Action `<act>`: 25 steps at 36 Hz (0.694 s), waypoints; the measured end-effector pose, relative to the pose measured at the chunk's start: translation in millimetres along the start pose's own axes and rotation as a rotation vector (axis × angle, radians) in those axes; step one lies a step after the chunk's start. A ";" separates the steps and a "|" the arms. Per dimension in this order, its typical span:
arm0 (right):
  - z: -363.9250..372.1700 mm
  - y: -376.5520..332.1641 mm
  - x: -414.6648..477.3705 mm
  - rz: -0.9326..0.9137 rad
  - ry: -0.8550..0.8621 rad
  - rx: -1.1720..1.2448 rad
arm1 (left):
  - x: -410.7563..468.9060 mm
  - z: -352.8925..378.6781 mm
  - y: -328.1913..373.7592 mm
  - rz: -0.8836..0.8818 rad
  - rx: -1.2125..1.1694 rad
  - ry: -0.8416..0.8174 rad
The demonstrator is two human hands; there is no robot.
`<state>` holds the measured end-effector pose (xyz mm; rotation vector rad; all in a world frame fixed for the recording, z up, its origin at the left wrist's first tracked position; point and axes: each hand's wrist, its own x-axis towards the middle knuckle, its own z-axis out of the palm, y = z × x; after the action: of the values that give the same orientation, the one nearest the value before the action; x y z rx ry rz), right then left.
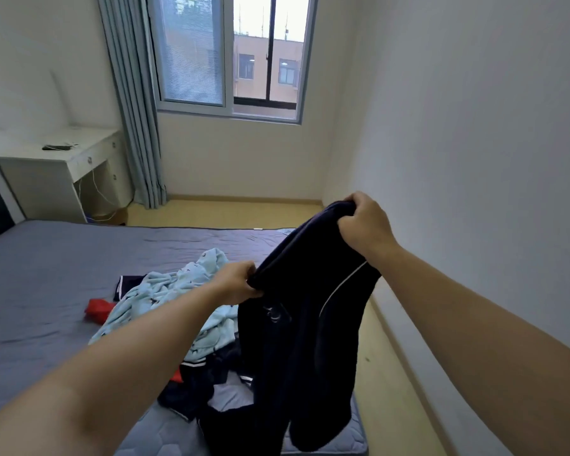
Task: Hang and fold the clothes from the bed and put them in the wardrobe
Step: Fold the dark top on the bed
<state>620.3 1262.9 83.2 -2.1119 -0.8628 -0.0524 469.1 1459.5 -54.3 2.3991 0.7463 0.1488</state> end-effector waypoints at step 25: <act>35.7 1.9 -7.6 0.006 -0.275 0.166 | -6.4 -72.9 74.0 0.050 -1.004 -0.014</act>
<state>606.8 1283.3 56.2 -1.9921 -0.9846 0.3094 478.9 1446.1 48.5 1.4540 0.4366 0.4140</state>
